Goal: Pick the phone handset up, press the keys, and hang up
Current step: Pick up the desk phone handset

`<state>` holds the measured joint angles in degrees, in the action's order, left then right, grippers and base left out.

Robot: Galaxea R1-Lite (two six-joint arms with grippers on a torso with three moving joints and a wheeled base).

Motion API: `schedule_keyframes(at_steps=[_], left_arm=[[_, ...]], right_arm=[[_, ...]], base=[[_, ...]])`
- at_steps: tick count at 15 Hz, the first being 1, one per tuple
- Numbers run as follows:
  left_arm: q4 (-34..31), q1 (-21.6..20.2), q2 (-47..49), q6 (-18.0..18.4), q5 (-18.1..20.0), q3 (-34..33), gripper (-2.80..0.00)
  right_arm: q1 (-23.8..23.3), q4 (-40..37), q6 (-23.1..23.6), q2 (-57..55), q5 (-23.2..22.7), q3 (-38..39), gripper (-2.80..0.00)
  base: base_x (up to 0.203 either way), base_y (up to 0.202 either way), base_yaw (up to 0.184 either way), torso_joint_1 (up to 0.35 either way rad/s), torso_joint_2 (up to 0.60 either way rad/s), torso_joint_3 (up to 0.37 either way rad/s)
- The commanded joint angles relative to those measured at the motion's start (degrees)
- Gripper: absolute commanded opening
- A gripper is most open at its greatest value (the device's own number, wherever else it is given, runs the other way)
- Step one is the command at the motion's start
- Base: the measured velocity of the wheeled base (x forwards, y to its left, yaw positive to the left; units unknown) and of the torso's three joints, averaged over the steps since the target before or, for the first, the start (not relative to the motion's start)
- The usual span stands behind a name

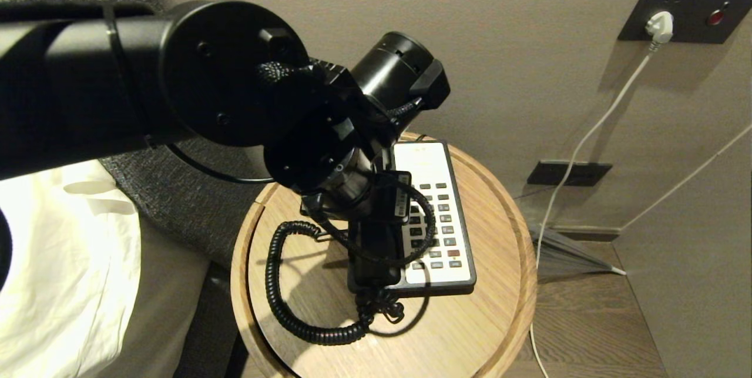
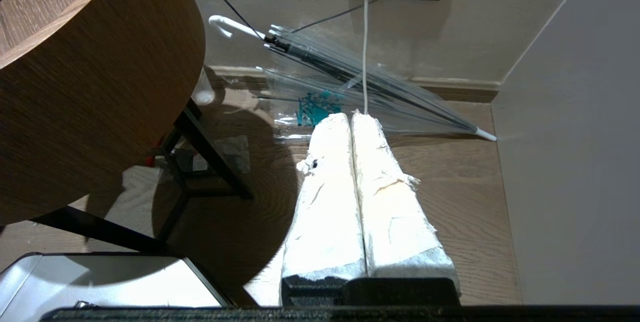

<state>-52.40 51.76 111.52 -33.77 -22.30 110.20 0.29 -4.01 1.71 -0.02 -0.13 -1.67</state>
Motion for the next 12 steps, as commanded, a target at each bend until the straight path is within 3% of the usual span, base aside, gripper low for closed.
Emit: schedule_keyframes(at_steps=[1, 12], left_arm=[[-0.34, 0.01, -0.07, -0.25, -0.2, 0.01, -2.8], [-0.34, 0.62, -1.48, -0.33, -0.29, 0.01, -2.8]], right_arm=[[0.06, -0.03, 0.04, 0.46, -0.04, 0.0, -2.8], [0.06, -0.03, 0.04, 0.46, -0.04, 0.0, -2.8]], base=[[0.0, 0.0, 0.0, 0.0, 0.0, 0.0], [0.0, 0.0, 0.0, 0.0, 0.0, 0.0]])
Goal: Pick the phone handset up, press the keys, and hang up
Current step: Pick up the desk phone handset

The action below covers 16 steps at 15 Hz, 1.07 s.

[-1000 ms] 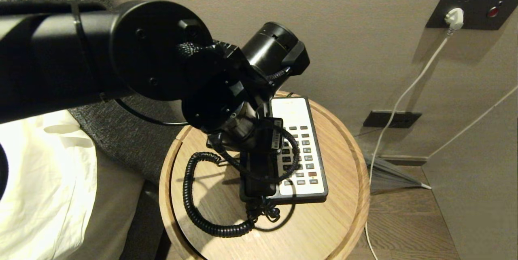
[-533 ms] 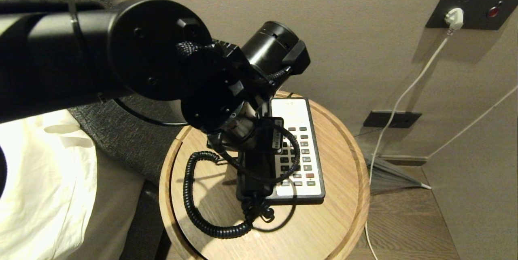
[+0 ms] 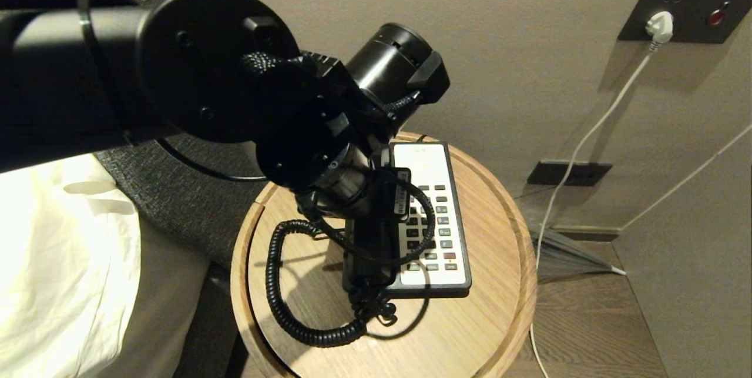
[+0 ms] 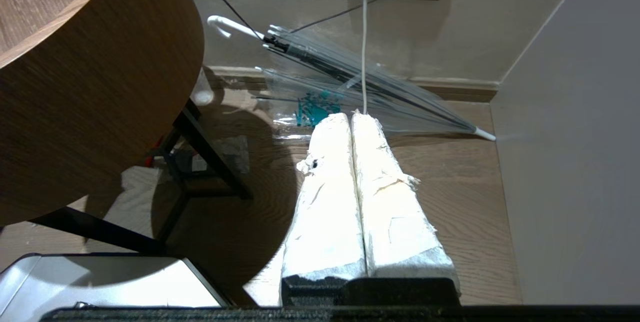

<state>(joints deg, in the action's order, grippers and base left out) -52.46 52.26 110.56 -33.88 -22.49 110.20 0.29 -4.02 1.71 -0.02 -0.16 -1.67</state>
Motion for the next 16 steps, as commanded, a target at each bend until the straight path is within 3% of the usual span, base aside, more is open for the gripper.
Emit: schedule_keyframes(at_steps=[1, 16], left_arm=[[-0.33, 0.12, -1.1, -0.2, -0.14, 0.01, -2.8], [-0.54, 0.03, -5.66, -0.4, -0.1, -0.08, -2.8]], right_arm=[[0.06, -0.02, 0.05, 0.46, -0.02, 0.0, -2.8], [0.06, -0.02, 0.05, 0.46, -0.02, 0.0, -2.8]], base=[[0.0, 0.0, 0.0, 0.0, 0.0, 0.0], [0.0, 0.0, 0.0, 0.0, 0.0, 0.0]])
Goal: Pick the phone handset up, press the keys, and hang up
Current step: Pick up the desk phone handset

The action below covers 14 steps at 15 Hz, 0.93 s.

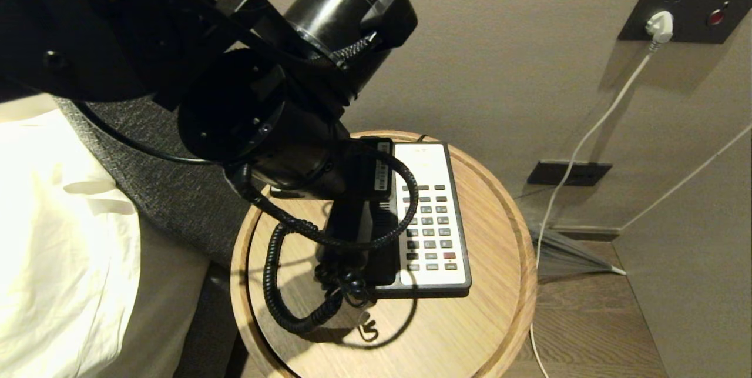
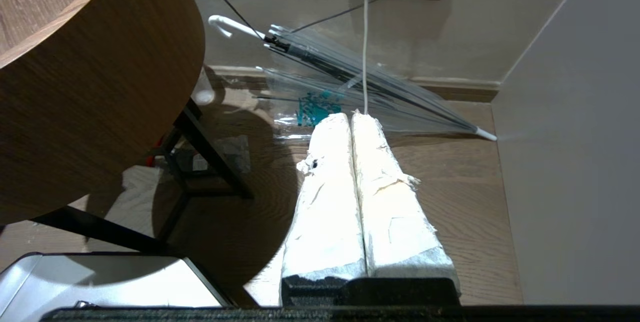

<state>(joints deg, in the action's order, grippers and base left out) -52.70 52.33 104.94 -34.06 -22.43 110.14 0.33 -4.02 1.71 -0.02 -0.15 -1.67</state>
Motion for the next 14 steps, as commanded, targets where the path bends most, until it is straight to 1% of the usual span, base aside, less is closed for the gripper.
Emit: schedule_keyframes(at_steps=[1, 4, 10, 13, 14], left_arm=[[-0.3, -0.04, 0.87, -0.38, -0.18, -0.01, -2.8], [-0.65, -0.04, -2.9, -1.18, -0.07, -0.02, -2.8], [-0.56, -0.48, -4.66, -1.54, 0.11, -0.02, -2.8], [-0.89, -0.78, -7.15, -2.21, 0.49, -0.34, -2.8], [-0.93, -1.19, -8.24, -3.0, 0.93, -0.38, -2.8]], right_arm=[[0.02, -0.02, 0.05, 0.46, -0.03, 0.0, -2.8], [0.02, -0.02, 0.05, 0.46, -0.03, 0.0, -2.8], [0.02, -0.02, 0.05, 0.46, -0.03, 0.0, -2.8], [0.02, -0.02, 0.05, 0.46, -0.03, 0.0, -2.8], [0.03, -0.02, 0.05, 0.46, -0.03, 0.0, -2.8]], base=[[0.0, 0.0, 0.0, 0.0, 0.0, 0.0], [0.0, 0.0, 0.0, 0.0, 0.0, 0.0], [0.0, 0.0, 0.0, 0.0, 0.0, 0.0], [0.0, 0.0, 0.0, 0.017, 0.0, 0.001], [0.0, 0.0, 0.0, 0.0, 0.0, 0.0]])
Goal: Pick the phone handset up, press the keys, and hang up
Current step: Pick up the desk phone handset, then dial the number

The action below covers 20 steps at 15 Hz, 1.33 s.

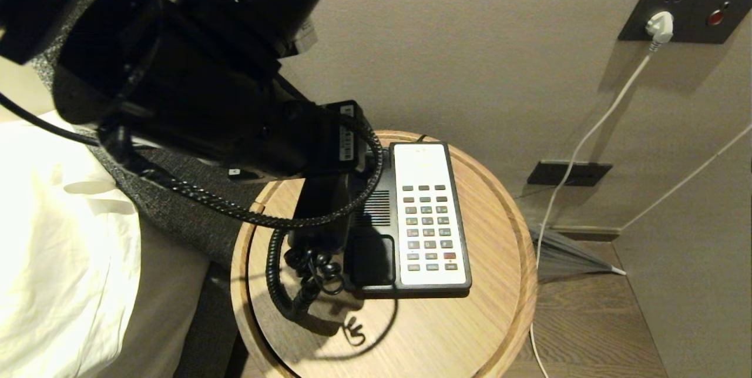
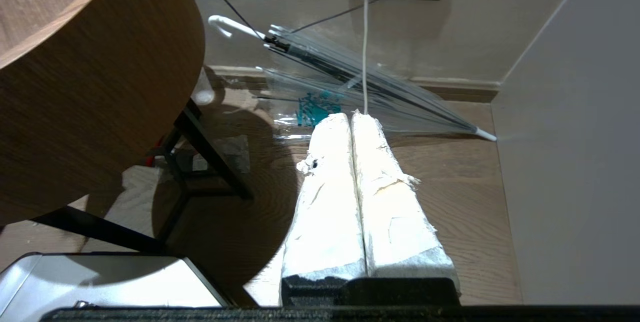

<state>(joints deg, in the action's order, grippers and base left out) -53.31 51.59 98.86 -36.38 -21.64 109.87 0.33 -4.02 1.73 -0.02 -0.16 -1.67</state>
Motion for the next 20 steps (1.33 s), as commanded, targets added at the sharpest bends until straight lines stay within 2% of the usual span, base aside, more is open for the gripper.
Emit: schedule_keyframes(at_steps=[1, 5, 9, 11, 13, 14, 16, 18, 20], left_arm=[[-0.37, -1.38, -3.52, -1.77, 1.24, -0.22, -2.8], [-1.05, -4.02, -9.16, -5.9, 5.6, -1.64, -2.8], [-0.67, -7.55, -16.6, -12.93, 13.12, -4.4, -2.8], [-0.49, -8.65, -21.01, -17.08, 16.31, -5.97, -2.8], [-0.41, -9.49, -25.48, -23.0, 19.62, -7.27, -2.8], [-0.39, -9.7, -25.89, -24.02, 20.32, -7.62, -2.8], [-0.27, -9.87, -29.76, -29.21, 20.78, -10.21, -2.8], [0.49, -11.01, -34.18, -29.75, 20.95, -16.95, -2.8], [5.33, -12.84, -39.05, -28.2, 20.97, -24.54, -2.8]], right_arm=[[0.02, -0.02, 0.03, 0.46, -0.02, 0.0, -2.8], [0.02, -0.02, 0.03, 0.46, -0.02, 0.0, -2.8], [0.02, -0.02, 0.03, 0.46, -0.02, 0.0, -2.8], [0.02, -0.02, 0.03, 0.46, -0.02, 0.0, -2.8], [0.02, -0.02, 0.03, 0.46, -0.02, 0.0, -2.8], [0.02, -0.02, 0.03, 0.46, -0.02, 0.0, -2.8], [0.02, -0.02, 0.03, 0.46, -0.02, 0.0, -2.8], [0.02, -0.02, 0.03, 0.46, -0.02, 0.0, -2.8], [0.02, -0.02, 0.03, 0.46, -0.02, 0.0, -2.8]], base=[[0.0, 0.0, 0.0, 0.0, 0.0, 0.0], [0.0, 0.0, 0.0, 0.0, 0.0, 0.0], [0.0, 0.0, 0.0, 0.0, 0.0, 0.0], [0.0, 0.0, 0.0, 0.0, 0.0, 0.0], [0.0, 0.0, 0.0, 0.0, 0.0, 0.0], [0.0, 0.0, 0.0, 0.0, 0.0, 0.0], [0.0, 0.0, 0.0, 0.0, 0.0, 0.0], [0.0, 0.0, 0.0, 0.0, 0.0, 0.0], [0.0, 0.0, 0.0, 0.0, 0.0, 0.0]])
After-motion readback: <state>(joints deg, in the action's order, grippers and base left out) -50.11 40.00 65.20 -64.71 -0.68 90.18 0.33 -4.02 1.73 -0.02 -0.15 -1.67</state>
